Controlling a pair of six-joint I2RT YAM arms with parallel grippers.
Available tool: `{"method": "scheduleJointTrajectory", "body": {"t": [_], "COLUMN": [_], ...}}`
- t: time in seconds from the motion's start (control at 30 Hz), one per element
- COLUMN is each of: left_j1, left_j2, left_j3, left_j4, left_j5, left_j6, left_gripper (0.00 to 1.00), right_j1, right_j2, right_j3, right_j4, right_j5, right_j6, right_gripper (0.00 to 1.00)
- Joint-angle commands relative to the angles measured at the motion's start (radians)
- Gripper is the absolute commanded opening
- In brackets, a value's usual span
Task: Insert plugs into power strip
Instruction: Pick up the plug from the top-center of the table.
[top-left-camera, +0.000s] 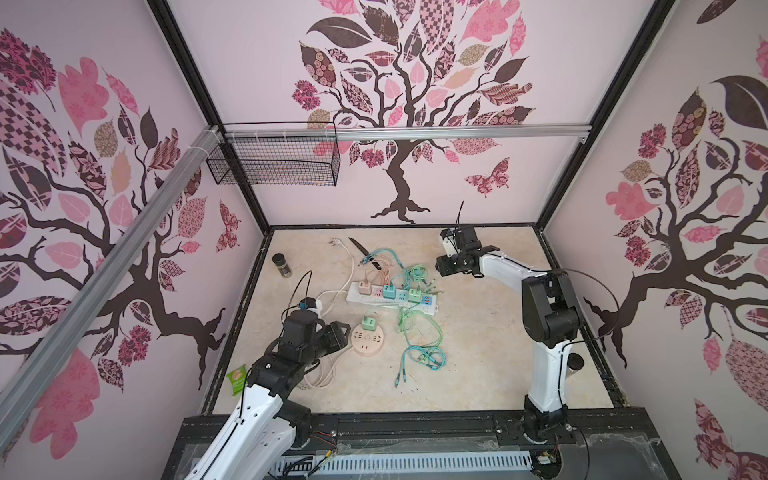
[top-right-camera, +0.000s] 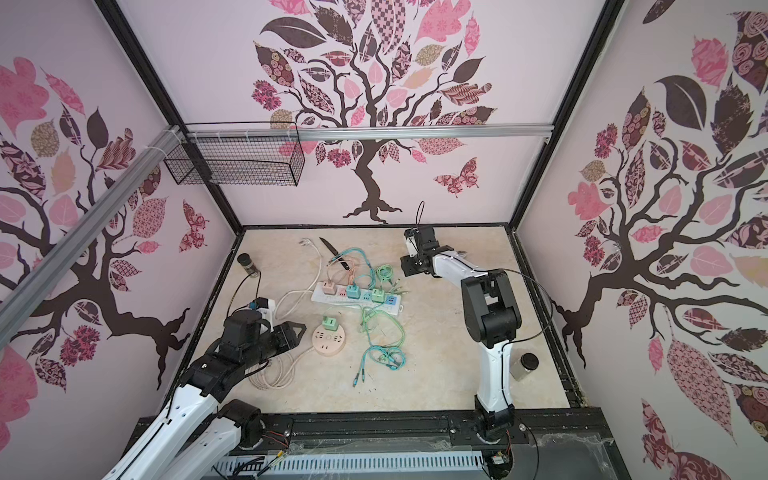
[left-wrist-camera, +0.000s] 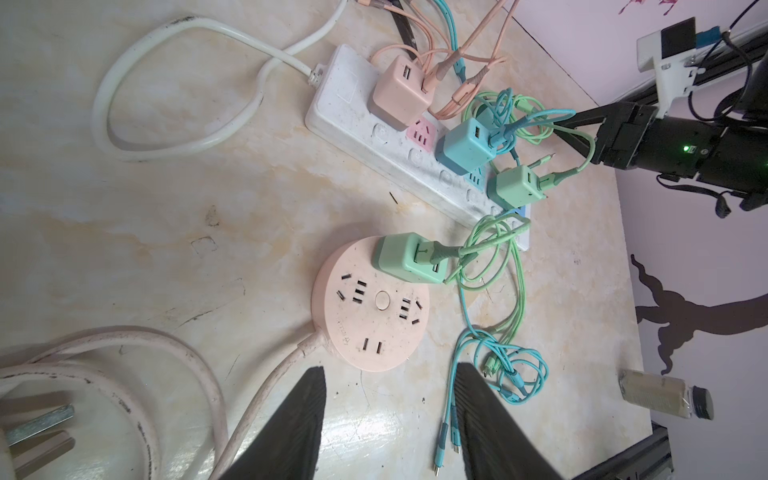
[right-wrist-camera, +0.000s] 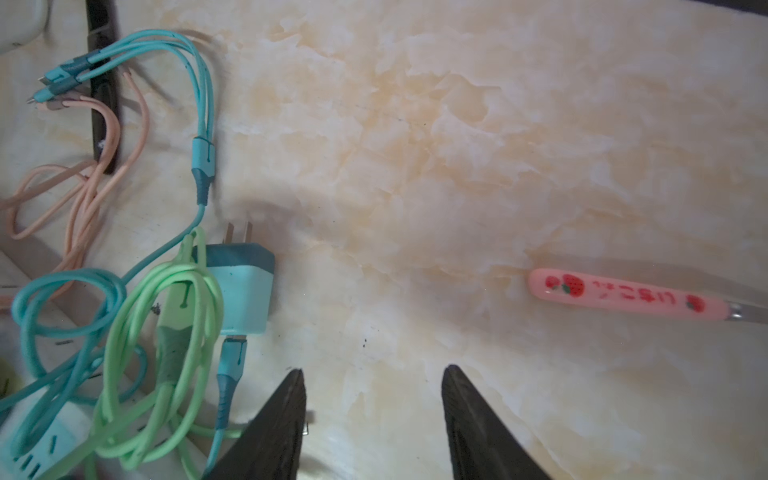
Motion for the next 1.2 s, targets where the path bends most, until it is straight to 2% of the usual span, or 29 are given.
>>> {"method": "scheduleJointTrajectory", "body": {"t": [0.0, 0.63, 0.83, 1.17], "left_j1": [0.005, 0.006, 0.005, 0.006], "left_j2": [-0.003, -0.006, -0.009, -0.008], "left_j3": [0.03, 0.022, 0.023, 0.021], "left_j4": [0.002, 0.011, 0.007, 0.011], "left_j5": [0.007, 0.007, 0.006, 0.003], "left_j6": [0.015, 0.016, 0.017, 0.017], "left_gripper": [0.54, 0.54, 0.54, 0.54], "right_j1": [0.018, 0.072, 0.08, 0.079], "right_j2": [0.056, 0.139, 0.186, 0.176], "right_j3": [0.033, 0.097, 0.149, 0.183], "right_j4": [-0.045, -0.143, -0.167, -0.186], "right_j5": [-0.061, -0.179, -0.138, -0.037], "right_j6": [-0.027, -0.092, -0.086, -0.092], "right_gripper": [0.56, 0.5, 0.37, 0.18]}}
